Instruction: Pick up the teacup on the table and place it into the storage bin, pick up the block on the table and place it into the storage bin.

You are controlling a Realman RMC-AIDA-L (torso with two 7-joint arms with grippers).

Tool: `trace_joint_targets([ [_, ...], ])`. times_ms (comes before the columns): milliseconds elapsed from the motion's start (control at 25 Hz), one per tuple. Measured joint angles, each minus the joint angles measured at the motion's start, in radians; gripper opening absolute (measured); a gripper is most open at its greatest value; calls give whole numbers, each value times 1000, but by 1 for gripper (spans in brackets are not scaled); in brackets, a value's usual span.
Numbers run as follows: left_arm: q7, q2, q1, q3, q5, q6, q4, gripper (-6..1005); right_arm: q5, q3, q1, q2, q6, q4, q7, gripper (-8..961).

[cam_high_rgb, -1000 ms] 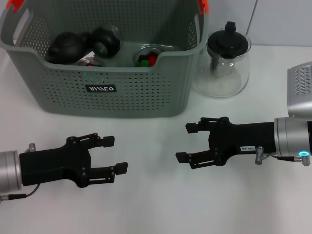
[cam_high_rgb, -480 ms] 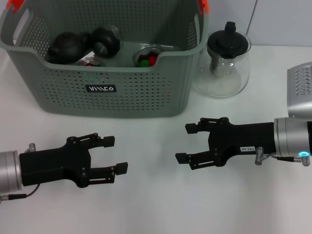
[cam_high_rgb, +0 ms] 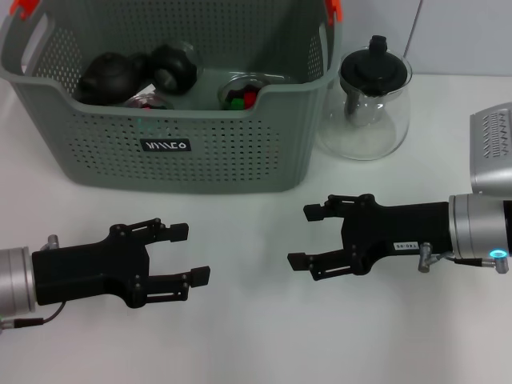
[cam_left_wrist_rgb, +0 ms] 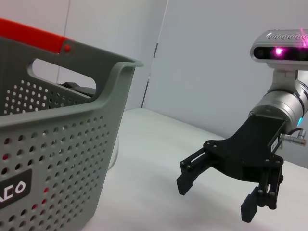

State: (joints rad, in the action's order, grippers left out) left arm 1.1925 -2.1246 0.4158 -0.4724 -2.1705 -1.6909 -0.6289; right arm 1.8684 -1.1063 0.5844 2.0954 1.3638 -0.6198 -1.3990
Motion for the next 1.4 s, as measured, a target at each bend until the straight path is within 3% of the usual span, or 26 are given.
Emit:
trace_joint_targets([
  [1400, 4, 0, -2, 0, -2, 0, 0, 829, 0, -4, -2, -1, 0, 0, 0, 941],
])
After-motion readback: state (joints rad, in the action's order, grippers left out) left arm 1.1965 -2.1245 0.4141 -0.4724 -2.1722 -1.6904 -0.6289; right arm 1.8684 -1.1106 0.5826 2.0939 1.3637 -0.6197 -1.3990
